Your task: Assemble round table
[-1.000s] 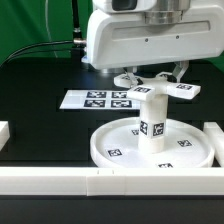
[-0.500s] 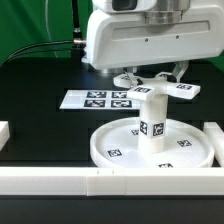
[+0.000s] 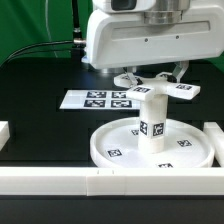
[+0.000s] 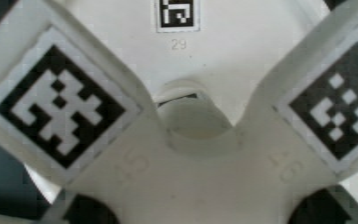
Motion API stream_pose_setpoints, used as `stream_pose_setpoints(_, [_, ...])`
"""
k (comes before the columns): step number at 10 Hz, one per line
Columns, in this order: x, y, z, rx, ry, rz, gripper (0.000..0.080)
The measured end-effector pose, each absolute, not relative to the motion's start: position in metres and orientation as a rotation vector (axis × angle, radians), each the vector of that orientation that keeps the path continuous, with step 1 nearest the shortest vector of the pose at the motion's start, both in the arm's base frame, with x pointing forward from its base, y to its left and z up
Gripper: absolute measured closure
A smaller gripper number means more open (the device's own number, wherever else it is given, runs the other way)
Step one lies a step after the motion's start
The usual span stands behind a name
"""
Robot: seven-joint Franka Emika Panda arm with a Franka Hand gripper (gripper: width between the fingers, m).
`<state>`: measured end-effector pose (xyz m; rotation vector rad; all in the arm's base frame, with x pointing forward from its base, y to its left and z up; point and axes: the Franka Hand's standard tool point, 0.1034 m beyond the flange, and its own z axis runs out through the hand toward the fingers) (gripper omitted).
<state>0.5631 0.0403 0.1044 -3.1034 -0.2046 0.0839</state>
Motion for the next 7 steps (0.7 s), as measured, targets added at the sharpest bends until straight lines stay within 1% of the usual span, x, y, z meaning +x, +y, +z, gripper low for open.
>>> stream_pose_setpoints(7, [0.5639, 0.0413, 0.1035, -2.980, 0.887, 0.047, 0.0351])
